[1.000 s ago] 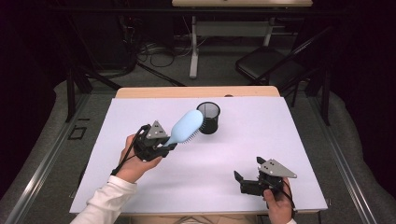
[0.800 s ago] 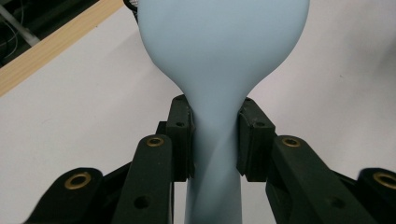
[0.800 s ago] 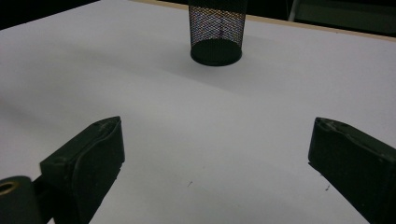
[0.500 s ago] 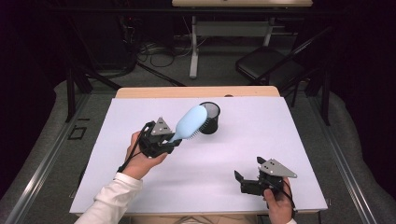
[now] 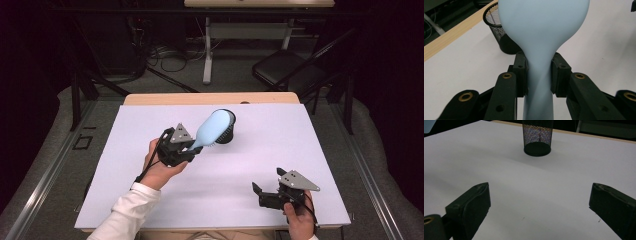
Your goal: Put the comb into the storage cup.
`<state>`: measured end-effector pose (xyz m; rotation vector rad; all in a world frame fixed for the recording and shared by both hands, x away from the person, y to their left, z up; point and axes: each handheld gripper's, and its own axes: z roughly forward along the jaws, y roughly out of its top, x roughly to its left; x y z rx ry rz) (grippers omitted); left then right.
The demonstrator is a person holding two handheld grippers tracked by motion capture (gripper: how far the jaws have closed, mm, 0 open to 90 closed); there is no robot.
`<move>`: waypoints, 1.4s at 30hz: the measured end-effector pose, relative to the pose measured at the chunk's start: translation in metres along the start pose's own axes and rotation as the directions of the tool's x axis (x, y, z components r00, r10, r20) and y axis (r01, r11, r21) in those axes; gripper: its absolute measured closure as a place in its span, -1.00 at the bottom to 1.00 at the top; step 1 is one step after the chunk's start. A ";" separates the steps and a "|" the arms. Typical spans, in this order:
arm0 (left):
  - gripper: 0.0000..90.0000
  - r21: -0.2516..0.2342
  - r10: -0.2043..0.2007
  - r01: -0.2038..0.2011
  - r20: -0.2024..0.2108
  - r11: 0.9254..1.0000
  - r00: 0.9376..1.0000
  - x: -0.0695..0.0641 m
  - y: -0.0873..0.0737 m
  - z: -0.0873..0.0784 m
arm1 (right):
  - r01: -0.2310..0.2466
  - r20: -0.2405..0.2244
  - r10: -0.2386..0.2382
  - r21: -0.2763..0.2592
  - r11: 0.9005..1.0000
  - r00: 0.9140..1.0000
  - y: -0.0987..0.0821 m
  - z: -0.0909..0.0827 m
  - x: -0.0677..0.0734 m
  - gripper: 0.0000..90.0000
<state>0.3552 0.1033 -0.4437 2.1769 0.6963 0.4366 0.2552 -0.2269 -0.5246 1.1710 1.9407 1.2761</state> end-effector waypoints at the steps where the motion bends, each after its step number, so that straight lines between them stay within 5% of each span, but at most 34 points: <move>1: 0.56 -0.004 -0.001 0.001 0.000 1.000 1.000 -0.001 0.001 0.001 | 0.000 0.000 0.000 -0.001 1.000 1.000 0.000 0.000 0.000 -0.92; 30: 0.56 -0.063 -0.001 -0.001 -0.021 0.998 1.000 -0.006 0.000 0.009 | -0.024 0.023 0.024 -0.002 1.000 0.999 0.002 0.003 -0.003 -0.93; 42: 0.56 -0.091 -0.009 0.006 -0.031 0.996 0.999 -0.006 -0.005 0.008 | -0.072 0.028 0.072 0.023 0.997 0.997 0.006 0.006 -0.009 -0.93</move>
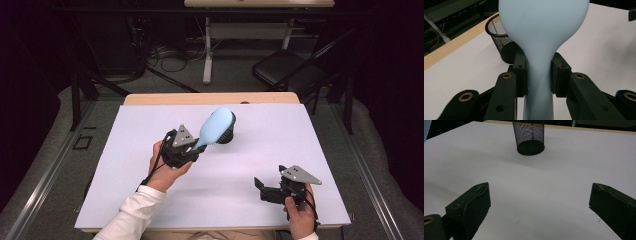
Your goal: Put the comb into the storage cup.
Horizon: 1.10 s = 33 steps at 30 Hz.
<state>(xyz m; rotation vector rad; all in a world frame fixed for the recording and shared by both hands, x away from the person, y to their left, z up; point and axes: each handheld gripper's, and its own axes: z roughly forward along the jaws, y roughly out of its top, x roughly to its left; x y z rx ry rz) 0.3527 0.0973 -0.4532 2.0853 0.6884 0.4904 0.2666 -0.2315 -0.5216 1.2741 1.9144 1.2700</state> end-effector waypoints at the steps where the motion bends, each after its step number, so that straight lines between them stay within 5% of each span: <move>1: 0.56 -0.001 -0.002 0.002 0.002 1.000 1.000 0.000 0.000 0.000 | -0.002 -0.001 0.002 0.000 1.000 1.000 0.001 0.001 0.000 -0.92; 33: 0.56 -0.072 -0.048 0.046 -0.017 0.996 0.999 0.002 -0.008 0.001 | -0.016 -0.076 0.023 0.099 0.995 0.997 0.032 0.018 0.009 -0.92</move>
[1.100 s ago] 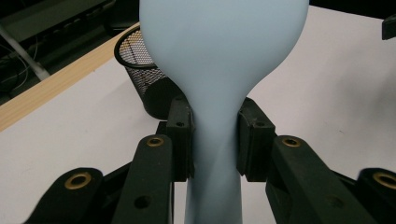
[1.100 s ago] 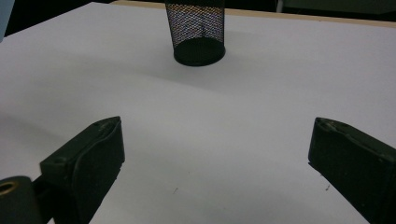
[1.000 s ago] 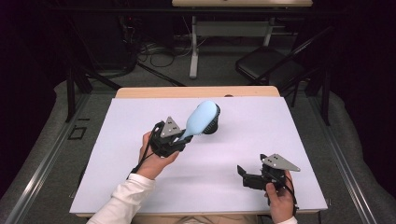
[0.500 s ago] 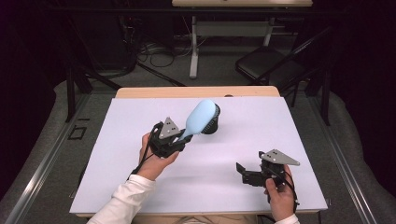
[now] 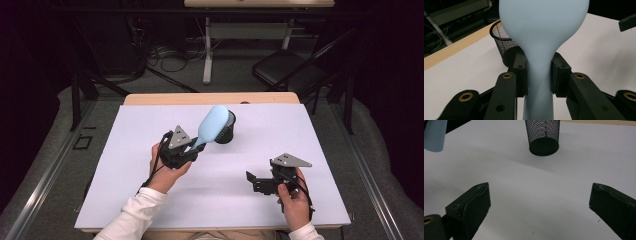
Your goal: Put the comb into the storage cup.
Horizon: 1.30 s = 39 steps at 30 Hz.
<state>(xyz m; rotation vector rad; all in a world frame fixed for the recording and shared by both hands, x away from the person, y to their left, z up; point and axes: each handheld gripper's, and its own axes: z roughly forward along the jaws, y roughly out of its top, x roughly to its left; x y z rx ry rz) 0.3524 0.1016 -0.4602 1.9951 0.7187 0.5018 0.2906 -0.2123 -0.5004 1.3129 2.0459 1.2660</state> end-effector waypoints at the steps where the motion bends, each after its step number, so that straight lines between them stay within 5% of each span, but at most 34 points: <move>1: 0.56 -0.002 -0.003 0.003 -0.002 1.000 1.000 0.000 0.000 0.000 | 0.000 -0.003 0.000 0.003 1.000 1.000 0.001 0.001 0.001 -0.92; 39: 0.56 -0.082 -0.053 0.051 -0.028 0.995 0.998 -0.001 -0.009 -0.002 | -0.039 -0.073 0.038 -0.010 0.999 0.997 0.043 0.013 0.009 -0.92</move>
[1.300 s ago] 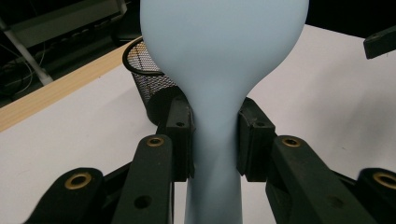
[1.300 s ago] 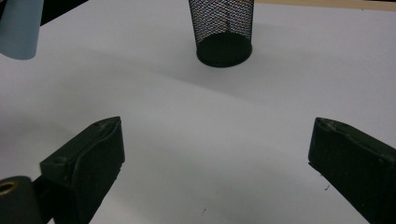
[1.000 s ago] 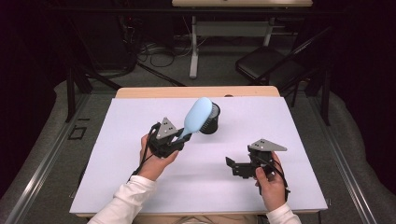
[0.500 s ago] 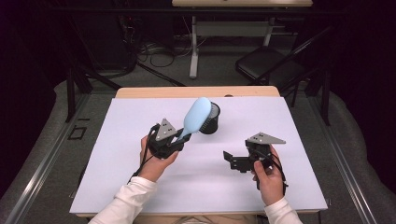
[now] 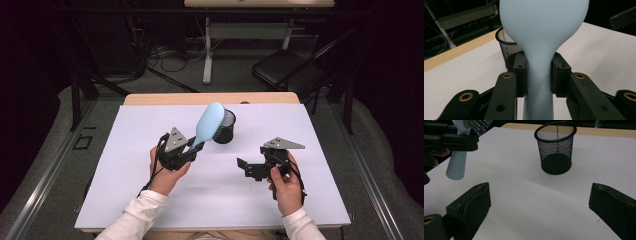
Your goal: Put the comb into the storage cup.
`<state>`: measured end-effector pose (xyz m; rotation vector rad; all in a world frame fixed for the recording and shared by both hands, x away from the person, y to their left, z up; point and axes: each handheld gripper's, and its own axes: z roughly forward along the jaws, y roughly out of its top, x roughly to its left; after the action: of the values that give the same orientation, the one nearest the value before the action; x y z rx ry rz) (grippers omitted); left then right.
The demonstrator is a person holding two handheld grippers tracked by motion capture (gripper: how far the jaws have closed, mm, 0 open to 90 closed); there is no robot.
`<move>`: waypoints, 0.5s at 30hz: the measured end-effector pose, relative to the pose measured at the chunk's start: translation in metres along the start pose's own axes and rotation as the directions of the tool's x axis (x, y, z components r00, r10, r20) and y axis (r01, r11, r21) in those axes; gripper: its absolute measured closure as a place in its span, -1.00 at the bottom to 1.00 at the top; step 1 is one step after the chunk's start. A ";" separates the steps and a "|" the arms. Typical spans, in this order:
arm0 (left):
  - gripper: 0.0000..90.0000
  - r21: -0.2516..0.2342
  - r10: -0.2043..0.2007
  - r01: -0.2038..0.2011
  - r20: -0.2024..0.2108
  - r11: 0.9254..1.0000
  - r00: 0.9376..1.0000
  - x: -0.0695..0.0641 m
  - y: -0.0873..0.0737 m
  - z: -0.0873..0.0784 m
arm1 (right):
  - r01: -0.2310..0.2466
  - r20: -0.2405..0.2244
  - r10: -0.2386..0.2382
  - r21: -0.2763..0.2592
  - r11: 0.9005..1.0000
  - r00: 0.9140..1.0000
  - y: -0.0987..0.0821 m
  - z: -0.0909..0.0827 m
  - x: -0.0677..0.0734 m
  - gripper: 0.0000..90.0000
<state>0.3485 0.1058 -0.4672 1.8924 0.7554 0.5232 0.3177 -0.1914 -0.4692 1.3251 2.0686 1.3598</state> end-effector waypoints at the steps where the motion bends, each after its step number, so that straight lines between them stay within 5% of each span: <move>1: 0.56 -0.005 -0.003 0.003 0.000 1.000 1.000 0.000 0.000 0.000 | 0.001 -0.002 -0.001 -0.001 1.000 1.000 0.001 0.000 0.000 -0.92; 15: 0.56 -0.022 -0.016 0.015 -0.026 1.000 1.000 -0.003 -0.004 0.001 | -0.025 -0.028 0.025 -0.002 1.000 0.999 0.008 0.003 0.002 -0.90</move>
<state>0.3457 0.1039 -0.4714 1.8610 0.7777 0.5450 0.3231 -0.1874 -0.4641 1.3428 2.0752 1.3984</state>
